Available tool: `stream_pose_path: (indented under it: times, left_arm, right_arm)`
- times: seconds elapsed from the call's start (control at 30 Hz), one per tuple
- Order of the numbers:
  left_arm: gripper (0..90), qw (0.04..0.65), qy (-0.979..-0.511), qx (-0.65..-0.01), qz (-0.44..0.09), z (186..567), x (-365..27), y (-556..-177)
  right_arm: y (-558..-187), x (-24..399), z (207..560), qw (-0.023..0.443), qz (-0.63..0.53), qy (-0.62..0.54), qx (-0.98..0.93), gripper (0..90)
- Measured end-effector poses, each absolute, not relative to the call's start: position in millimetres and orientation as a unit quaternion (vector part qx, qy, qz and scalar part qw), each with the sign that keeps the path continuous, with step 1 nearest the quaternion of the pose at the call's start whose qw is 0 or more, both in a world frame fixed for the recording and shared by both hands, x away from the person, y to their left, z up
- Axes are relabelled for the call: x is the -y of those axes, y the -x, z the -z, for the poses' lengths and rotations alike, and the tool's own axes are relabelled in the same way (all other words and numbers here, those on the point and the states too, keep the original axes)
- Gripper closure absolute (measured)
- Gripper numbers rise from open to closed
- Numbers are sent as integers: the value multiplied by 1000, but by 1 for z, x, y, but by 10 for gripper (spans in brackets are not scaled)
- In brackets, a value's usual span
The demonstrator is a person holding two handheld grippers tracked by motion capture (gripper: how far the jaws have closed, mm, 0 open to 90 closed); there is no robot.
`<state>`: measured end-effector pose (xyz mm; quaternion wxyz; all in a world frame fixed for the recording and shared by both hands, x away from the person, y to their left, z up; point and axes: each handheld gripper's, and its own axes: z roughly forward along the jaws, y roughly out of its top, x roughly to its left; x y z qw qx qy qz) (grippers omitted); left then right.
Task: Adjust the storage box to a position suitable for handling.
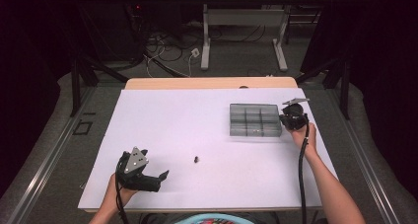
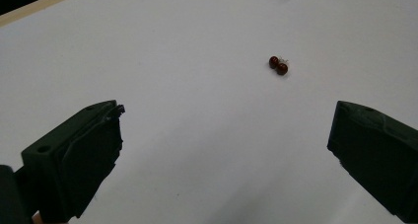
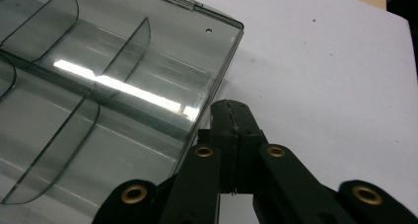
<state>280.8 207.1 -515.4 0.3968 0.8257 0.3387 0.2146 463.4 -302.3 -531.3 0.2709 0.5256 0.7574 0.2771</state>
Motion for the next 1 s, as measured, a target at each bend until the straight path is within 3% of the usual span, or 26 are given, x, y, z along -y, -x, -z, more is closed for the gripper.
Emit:
stream_pose_path:
  times: [1.0]
  left_arm:
    - [0,394,-825,-345,-211,517,-208,-281]
  right_arm:
    - [-466,252,534,254,-259,-465,-807,900]
